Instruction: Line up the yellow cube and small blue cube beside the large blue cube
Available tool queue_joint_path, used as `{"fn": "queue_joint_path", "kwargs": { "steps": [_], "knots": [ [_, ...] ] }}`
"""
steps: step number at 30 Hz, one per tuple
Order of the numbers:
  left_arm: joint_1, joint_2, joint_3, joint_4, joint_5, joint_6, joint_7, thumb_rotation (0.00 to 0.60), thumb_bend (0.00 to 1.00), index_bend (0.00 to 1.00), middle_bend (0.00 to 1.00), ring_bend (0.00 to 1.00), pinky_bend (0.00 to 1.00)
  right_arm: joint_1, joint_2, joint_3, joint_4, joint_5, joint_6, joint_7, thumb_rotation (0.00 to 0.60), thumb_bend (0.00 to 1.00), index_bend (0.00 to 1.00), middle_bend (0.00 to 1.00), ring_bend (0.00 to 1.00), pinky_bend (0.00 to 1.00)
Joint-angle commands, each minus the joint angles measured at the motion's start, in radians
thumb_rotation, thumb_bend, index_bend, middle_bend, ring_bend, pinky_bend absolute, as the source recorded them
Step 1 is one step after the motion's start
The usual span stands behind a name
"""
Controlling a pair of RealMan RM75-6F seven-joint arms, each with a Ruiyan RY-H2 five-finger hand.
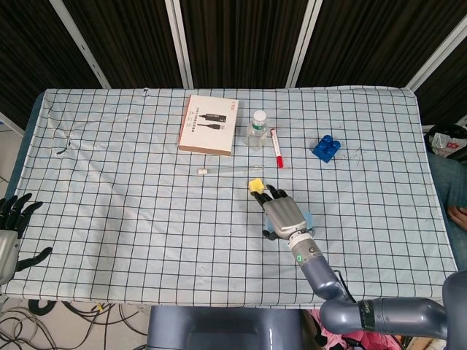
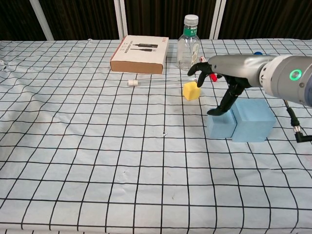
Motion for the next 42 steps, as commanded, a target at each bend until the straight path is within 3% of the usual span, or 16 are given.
{"fn": "queue_joint_path", "kwargs": {
  "steps": [1, 11, 22, 42],
  "knots": [
    [0.001, 0.0, 0.0, 0.001, 0.001, 0.001, 0.0, 0.6, 0.11, 0.18, 0.07, 0.0, 0.0, 0.03, 0.031, 0.051, -0.018, 0.039, -0.008, -0.004, 0.6, 0.2, 0.11, 0.21, 0.0, 0.13],
    [-0.002, -0.012, -0.01, 0.009, -0.022, -0.006, 0.026, 0.6, 0.11, 0.18, 0.07, 0.0, 0.0, 0.135, 0.086, 0.105, 0.139, 0.075, -0.19, -0.008, 0.6, 0.2, 0.11, 0.2, 0.0, 0.13],
    [0.003, -0.03, -0.024, 0.001, -0.05, 0.003, 0.088, 0.6, 0.11, 0.18, 0.07, 0.0, 0.0, 0.204, 0.045, 0.072, 0.388, 0.0, -0.413, 0.081, 0.6, 0.2, 0.12, 0.22, 0.0, 0.12],
    [0.009, -0.033, -0.031, -0.004, -0.065, 0.008, 0.104, 0.6, 0.11, 0.18, 0.07, 0.0, 0.0, 0.243, -0.123, 0.001, 0.655, -0.131, -0.475, 0.198, 0.6, 0.2, 0.12, 0.31, 0.0, 0.12]
  ]
}}
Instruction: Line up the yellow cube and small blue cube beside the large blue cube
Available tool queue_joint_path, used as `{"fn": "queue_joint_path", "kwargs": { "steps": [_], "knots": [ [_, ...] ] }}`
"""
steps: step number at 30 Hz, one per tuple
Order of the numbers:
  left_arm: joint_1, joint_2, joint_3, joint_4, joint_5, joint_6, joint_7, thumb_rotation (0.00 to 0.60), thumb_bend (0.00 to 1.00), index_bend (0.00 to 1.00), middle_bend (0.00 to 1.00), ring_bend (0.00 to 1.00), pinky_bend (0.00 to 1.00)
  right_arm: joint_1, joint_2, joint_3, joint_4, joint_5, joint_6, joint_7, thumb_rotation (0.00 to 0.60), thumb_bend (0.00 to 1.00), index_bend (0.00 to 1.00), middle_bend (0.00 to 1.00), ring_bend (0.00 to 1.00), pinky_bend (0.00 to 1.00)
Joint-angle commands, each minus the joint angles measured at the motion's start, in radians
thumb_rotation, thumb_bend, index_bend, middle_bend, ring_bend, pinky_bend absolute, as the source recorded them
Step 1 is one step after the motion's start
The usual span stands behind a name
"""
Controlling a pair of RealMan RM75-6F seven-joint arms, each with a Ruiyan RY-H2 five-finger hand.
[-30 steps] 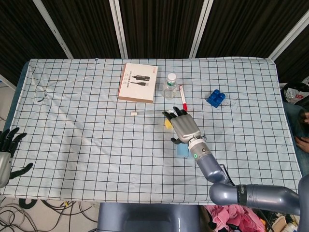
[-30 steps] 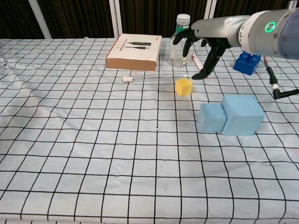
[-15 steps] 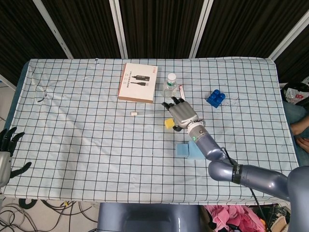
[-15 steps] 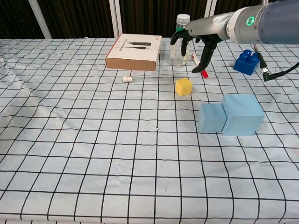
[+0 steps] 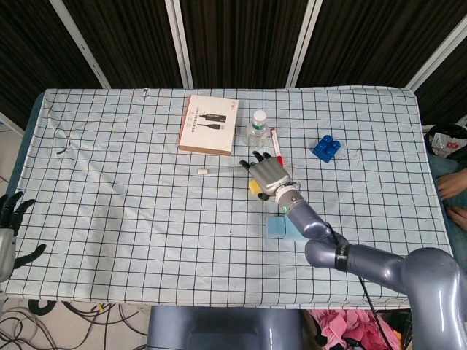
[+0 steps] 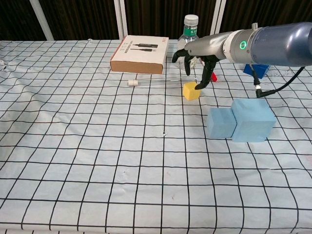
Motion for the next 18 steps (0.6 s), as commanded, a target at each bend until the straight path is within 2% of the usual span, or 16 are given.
{"fn": "queue_joint_path", "kwargs": {
  "steps": [1, 18],
  "knots": [
    [0.002, 0.001, -0.002, 0.0, -0.001, 0.003, -0.002, 0.6, 0.11, 0.18, 0.07, 0.0, 0.0, -0.002, -0.028, -0.009, 0.038, -0.03, -0.003, 0.028, 0.6, 0.2, 0.12, 0.31, 0.0, 0.12],
    [0.004, -0.005, -0.006, 0.004, -0.002, 0.01, 0.004, 0.6, 0.11, 0.18, 0.07, 0.0, 0.0, -0.008, -0.095, -0.009, 0.169, -0.13, -0.03, 0.147, 0.6, 0.22, 0.12, 0.37, 0.0, 0.13]
  ]
}}
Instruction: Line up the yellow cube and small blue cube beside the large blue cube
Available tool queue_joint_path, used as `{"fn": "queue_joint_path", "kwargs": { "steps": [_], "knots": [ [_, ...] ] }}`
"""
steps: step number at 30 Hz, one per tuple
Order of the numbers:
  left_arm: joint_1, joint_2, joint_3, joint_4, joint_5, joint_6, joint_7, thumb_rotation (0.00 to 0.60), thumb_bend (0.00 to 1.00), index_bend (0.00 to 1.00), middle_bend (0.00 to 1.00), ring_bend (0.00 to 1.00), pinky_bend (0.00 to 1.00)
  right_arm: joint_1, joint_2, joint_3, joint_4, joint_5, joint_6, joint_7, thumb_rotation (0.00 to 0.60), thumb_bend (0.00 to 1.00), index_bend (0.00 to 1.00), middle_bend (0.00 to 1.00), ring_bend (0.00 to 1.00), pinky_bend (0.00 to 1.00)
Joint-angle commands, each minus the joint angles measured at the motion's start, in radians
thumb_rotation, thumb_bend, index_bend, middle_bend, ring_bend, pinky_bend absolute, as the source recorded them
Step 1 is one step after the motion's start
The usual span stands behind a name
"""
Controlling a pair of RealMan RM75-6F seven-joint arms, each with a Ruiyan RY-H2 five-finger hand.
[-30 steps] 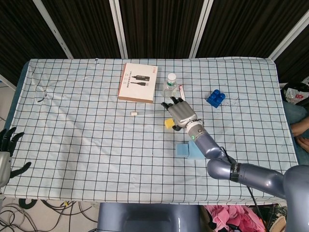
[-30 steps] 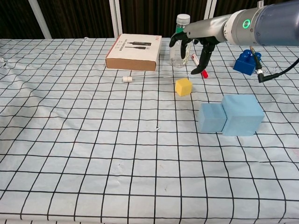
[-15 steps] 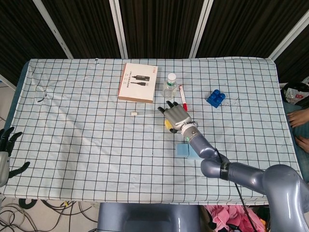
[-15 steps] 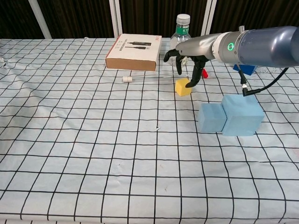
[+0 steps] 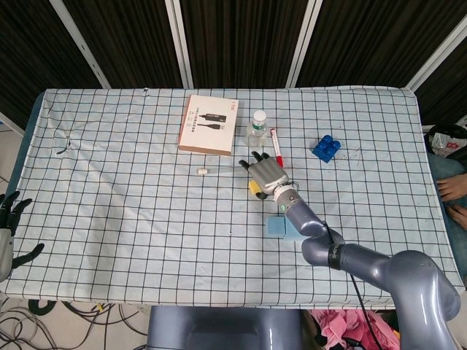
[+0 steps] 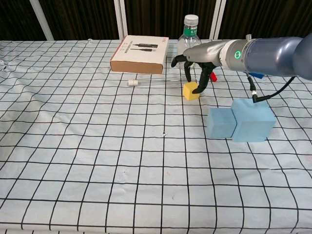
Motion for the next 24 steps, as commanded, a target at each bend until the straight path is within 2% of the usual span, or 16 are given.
{"fn": "queue_joint_path", "kwargs": {
  "steps": [1, 24],
  "knots": [
    [0.0, -0.001, 0.0, 0.0, -0.001, -0.001, 0.001, 0.6, 0.11, 0.18, 0.07, 0.0, 0.0, -0.003, -0.01, 0.003, 0.013, -0.017, 0.001, 0.018, 0.6, 0.22, 0.12, 0.37, 0.0, 0.13],
    [0.006, 0.002, 0.001, -0.001, 0.008, 0.011, -0.004, 0.6, 0.11, 0.18, 0.07, 0.0, 0.0, -0.015, -0.058, 0.003, 0.091, -0.082, 0.003, 0.069, 0.6, 0.26, 0.12, 0.39, 0.0, 0.12]
  ]
}}
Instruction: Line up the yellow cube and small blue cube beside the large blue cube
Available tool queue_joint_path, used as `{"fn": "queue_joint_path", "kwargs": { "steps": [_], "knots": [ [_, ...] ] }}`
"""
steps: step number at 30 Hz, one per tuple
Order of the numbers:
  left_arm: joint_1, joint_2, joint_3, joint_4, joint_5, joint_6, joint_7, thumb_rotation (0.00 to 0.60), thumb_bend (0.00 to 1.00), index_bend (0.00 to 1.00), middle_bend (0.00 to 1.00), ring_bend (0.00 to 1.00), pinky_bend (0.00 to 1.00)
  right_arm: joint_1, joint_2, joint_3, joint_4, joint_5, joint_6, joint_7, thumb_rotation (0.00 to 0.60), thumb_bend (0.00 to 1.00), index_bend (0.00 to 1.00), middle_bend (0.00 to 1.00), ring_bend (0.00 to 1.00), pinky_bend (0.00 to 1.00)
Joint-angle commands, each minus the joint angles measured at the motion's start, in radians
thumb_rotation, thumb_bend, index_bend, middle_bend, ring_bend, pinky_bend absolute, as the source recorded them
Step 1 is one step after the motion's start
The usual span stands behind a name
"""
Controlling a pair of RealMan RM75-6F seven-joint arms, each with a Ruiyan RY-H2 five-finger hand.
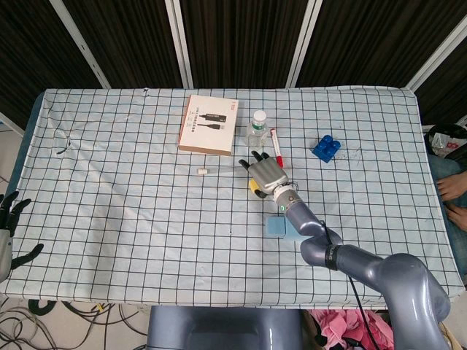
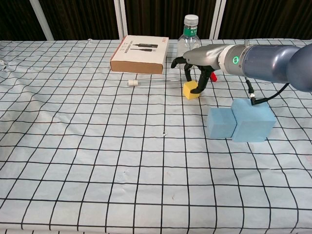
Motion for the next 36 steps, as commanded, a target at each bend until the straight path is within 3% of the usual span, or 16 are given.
{"fn": "queue_joint_path", "kwargs": {
  "steps": [1, 23, 31, 36],
  "knots": [
    [0.0, 0.0, 0.0, 0.0, 0.0, 0.0, 0.0, 0.6, 0.11, 0.18, 0.07, 0.0, 0.0, -0.001, -0.002, 0.002, 0.003, -0.005, -0.001, 0.003, 0.6, 0.26, 0.12, 0.39, 0.0, 0.12],
    [0.002, 0.0, -0.001, 0.001, -0.001, -0.002, 0.0, 0.6, 0.11, 0.18, 0.07, 0.0, 0.0, -0.016, 0.01, 0.027, -0.016, -0.022, 0.005, 0.033, 0.6, 0.29, 0.13, 0.45, 0.04, 0.12],
    [-0.001, 0.0, 0.0, 0.003, -0.001, -0.009, -0.006, 0.6, 0.11, 0.18, 0.07, 0.0, 0.0, -0.023, 0.105, 0.042, -0.158, 0.069, -0.012, 0.001, 0.6, 0.29, 0.14, 0.45, 0.04, 0.12],
    [-0.005, 0.006, 0.005, 0.002, 0.005, -0.02, -0.023, 0.6, 0.11, 0.18, 0.07, 0.0, 0.0, -0.025, 0.217, 0.044, -0.377, 0.237, 0.031, -0.066, 0.6, 0.29, 0.15, 0.45, 0.04, 0.12]
  ]
}}
